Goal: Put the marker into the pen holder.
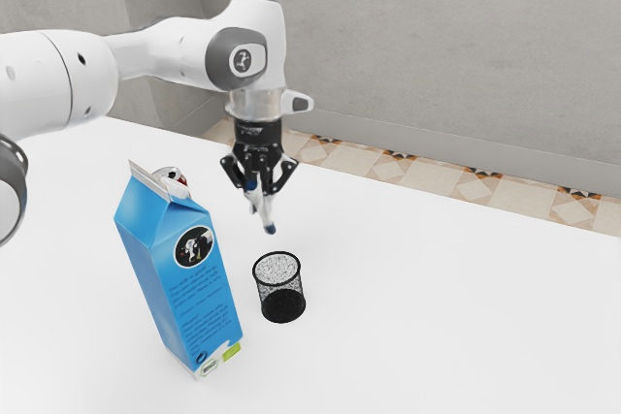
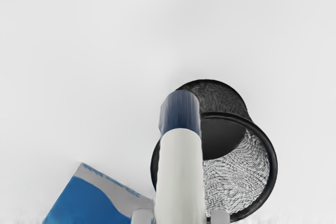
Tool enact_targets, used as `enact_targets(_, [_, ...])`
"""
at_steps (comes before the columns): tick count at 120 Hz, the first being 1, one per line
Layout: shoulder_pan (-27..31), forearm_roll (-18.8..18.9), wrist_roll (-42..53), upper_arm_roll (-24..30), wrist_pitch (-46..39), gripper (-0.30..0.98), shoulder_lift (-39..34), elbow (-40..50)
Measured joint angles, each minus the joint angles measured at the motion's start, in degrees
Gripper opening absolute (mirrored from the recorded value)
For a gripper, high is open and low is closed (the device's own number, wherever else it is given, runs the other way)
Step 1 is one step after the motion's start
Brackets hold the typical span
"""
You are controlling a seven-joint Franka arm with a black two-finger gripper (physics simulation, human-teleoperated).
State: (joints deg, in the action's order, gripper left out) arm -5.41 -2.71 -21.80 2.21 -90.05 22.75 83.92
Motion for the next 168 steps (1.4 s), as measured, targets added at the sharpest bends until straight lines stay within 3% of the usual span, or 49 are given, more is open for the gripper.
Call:
enact_targets(62, [-0.96,-4.29,-10.11,0.23,5.44,-0.08,0.34,2.77])
enact_targets(92, [-1.01,-6.57,-12.72,0.13,4.12,0.41,0.41,3.33])
enact_targets(110, [-1.07,-0.16,-13.67,-1.34,1.59,0.55,-1.99,2.17])
enact_targets(132, [0.19,5.11,-12.92,-10.68,-1.51,0.63,-11.75,0.11])
enact_targets(153, [8.14,9.32,-9.07,-11.99,1.59,0.66,-24.18,6.57])
enact_targets(168, [12.75,10.40,-4.93,-10.16,2.59,0.67,-28.26,11.94])
